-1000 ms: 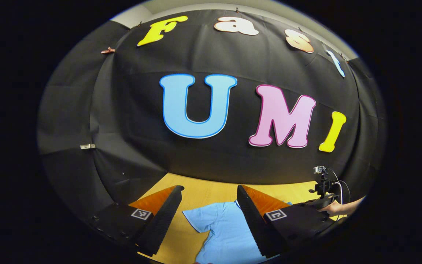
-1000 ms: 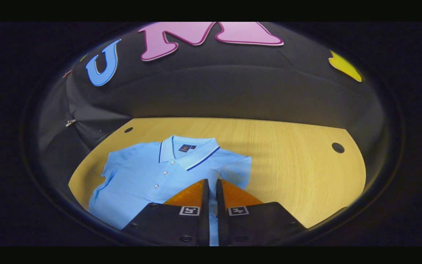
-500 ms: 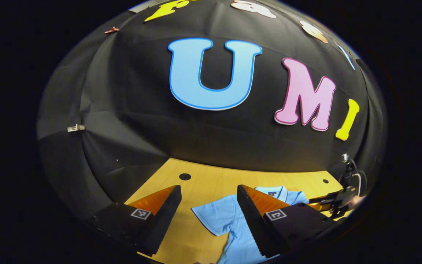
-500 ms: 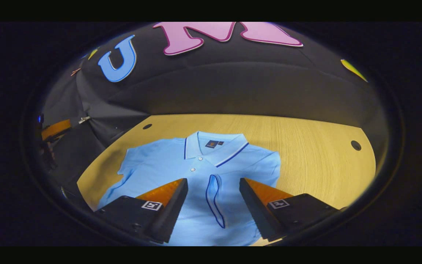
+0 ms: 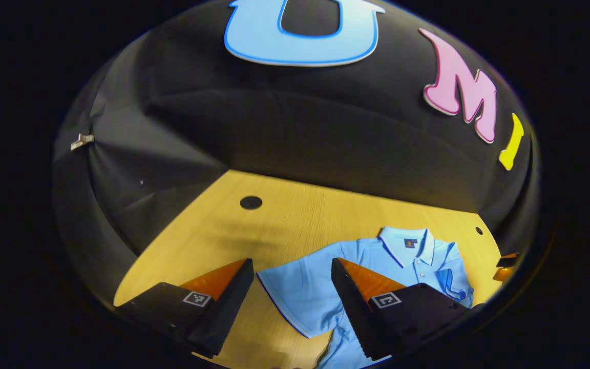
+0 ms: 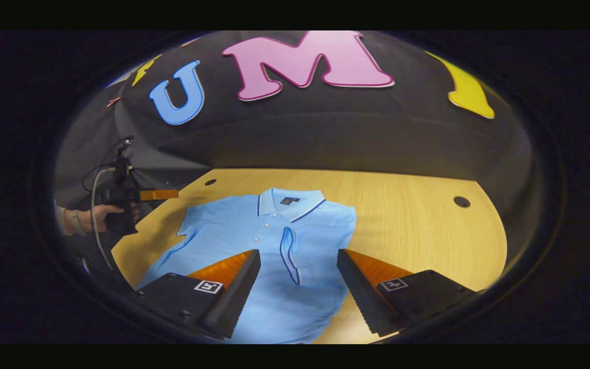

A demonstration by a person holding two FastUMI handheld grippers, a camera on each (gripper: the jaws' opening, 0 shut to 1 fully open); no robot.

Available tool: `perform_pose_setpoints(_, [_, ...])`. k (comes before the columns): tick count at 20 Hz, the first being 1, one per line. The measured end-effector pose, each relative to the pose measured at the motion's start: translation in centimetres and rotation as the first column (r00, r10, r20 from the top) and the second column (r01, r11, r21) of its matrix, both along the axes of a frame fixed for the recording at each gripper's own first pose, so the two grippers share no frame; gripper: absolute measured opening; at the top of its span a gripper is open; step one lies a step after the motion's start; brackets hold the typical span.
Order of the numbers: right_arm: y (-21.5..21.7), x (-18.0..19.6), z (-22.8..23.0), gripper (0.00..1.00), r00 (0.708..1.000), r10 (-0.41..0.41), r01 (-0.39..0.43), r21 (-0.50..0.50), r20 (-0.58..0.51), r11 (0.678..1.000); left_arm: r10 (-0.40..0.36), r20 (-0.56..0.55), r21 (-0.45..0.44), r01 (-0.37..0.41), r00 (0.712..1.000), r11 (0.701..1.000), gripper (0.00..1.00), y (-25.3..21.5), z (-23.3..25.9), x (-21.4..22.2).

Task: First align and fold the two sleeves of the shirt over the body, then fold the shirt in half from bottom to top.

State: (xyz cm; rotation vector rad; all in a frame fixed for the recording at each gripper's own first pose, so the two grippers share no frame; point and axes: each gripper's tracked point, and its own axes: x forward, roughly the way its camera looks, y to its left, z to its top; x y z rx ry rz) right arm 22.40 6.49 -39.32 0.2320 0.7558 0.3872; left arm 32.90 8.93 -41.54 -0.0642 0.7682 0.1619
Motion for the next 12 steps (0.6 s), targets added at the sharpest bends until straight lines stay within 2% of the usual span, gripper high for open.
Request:
perform_pose_setpoints(7, [-7.7, -7.0, -0.9, 0.94, 0.983, -0.159, 0.155, -0.039, -0.094, 0.987, 0.026, -0.183, 0.05, -0.017, 0.983, 0.999, 0.98, 0.9, -6.8, -0.6])
perform_pose_setpoints(12, [-11.5, -10.1, -1.9, 0.95, 0.963, -0.228, 0.22, -0.067, -0.143, 0.973, 0.041, -0.237, 0.076, -0.024, 0.971, 0.997, 1.0, 1.1, -8.4, -1.2])
